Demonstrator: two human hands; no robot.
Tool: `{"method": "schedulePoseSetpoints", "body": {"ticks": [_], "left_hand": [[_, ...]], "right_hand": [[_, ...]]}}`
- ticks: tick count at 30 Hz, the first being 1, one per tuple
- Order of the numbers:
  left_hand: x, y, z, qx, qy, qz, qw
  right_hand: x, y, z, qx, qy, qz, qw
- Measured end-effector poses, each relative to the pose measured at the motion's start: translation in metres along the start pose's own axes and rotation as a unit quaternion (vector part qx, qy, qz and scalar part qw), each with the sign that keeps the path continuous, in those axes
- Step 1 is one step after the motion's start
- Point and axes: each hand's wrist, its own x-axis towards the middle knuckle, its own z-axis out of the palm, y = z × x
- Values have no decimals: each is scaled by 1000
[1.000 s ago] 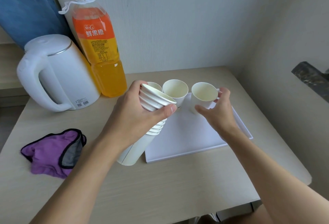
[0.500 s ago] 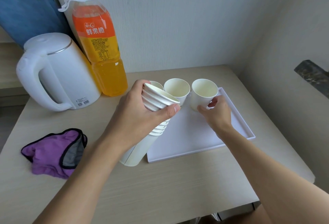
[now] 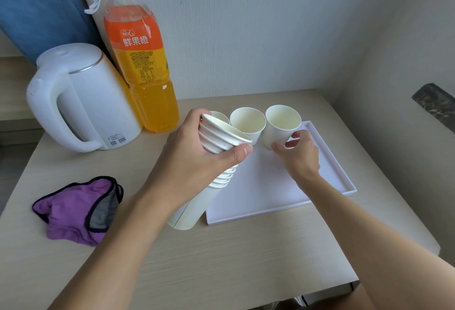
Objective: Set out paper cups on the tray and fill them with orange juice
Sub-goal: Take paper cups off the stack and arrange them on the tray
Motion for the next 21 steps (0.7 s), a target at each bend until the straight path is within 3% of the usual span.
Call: {"method": "schedulePoseSetpoints", "body": {"ticks": [21], "left_hand": [[1, 2, 2, -8, -4, 1, 1000]], "right_hand": [[11, 2, 7, -18, 26, -24, 999]]}}
